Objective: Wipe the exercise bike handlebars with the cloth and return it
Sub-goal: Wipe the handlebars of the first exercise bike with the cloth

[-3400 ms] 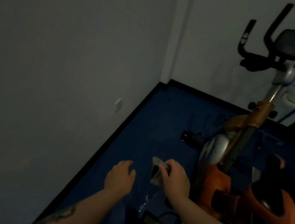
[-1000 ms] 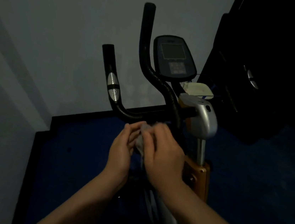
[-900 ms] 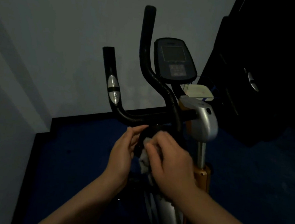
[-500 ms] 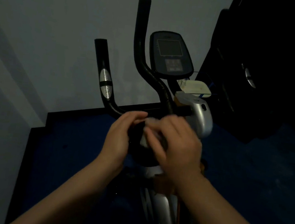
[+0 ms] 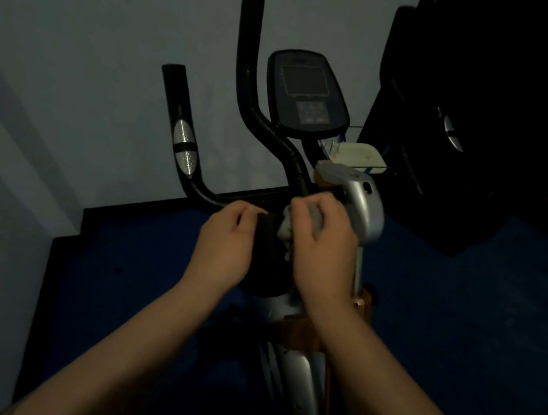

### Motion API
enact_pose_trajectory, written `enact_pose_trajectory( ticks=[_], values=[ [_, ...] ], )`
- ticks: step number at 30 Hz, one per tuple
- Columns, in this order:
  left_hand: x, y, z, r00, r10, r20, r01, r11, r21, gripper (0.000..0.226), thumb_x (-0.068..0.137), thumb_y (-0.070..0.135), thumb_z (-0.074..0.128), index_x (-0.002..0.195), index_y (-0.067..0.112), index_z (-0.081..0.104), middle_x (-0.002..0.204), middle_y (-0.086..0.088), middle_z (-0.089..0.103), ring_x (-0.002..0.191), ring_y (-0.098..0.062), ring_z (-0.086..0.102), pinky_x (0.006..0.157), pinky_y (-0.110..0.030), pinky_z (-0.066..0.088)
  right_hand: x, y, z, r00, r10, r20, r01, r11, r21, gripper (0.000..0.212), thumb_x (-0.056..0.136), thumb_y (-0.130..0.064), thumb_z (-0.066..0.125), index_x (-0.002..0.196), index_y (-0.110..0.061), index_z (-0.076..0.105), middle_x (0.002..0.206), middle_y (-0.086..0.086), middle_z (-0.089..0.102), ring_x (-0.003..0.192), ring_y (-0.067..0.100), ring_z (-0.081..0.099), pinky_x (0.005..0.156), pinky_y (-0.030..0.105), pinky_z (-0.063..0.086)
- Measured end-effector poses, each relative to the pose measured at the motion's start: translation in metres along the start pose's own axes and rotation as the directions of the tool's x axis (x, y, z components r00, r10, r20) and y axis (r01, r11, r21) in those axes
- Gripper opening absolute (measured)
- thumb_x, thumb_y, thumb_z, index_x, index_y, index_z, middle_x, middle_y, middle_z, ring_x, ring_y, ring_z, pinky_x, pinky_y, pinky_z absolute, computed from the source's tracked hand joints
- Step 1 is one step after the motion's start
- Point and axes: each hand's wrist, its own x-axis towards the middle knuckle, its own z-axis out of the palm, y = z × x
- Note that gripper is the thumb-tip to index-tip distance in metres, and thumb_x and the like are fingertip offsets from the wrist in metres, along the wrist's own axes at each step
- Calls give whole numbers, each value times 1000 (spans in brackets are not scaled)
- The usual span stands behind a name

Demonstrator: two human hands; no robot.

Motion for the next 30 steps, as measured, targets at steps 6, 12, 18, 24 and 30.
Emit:
enact_pose_trajectory(
  ticks=[6, 12, 18, 24, 30],
  values=[
    [-3, 1, 1, 1000, -12, 4, 12, 999, -30, 31, 99, 24, 41, 84, 28, 67, 82, 9, 68, 65, 10, 59, 52, -3, 41, -8, 4, -12, 991, -54, 120, 77, 979, -191, 20, 95, -44, 40, 98, -25, 47, 89, -6, 59, 76, 9, 57, 64, 36, 50],
    [-4, 2, 0, 1000, 2, -19, -2, 1000, 9, 33, 99, 22, 41, 79, 33, 65, 81, 12, 67, 67, 11, 58, 54, -3, 39, -27, 10, 0, 998, 54, 10, -54, 998, 16, 20, 91, -53, 33, 100, -40, 45, 89, -13, 59, 78, -2, 58, 62, 22, 47],
    [-3, 5, -17, 978, 151, 147, -197, 904, 380, 19, 96, 29, 41, 92, 33, 59, 82, 15, 60, 76, -3, 56, 63, -24, 43, -3, 27, -34, 999, 45, -20, -42, 986, 159, 10, 89, -52, 43, 95, -44, 44, 89, -13, 59, 79, 4, 61, 60, 24, 53],
    [12, 14, -32, 906, 318, 278, -422, 708, 566, 24, 83, 40, 56, 105, 33, 59, 106, 18, 53, 103, -4, 41, 90, -22, 22, 36, 42, -1, 987, -138, 81, 137, 990, 22, 18, 83, -13, 69, 85, -17, 51, 92, 6, 48, 84, -4, 46, 74, 6, 36],
    [35, 4, -35, 892, 285, 351, -435, 753, 493, 49, 74, 62, 43, 112, 34, 54, 108, 21, 48, 106, -2, 41, 108, -22, 16, 74, 41, 7, 930, -324, 171, 348, 928, -135, 16, 90, -30, 56, 84, -18, 49, 86, -7, 45, 82, -8, 46, 70, 5, 35]
  ],
)
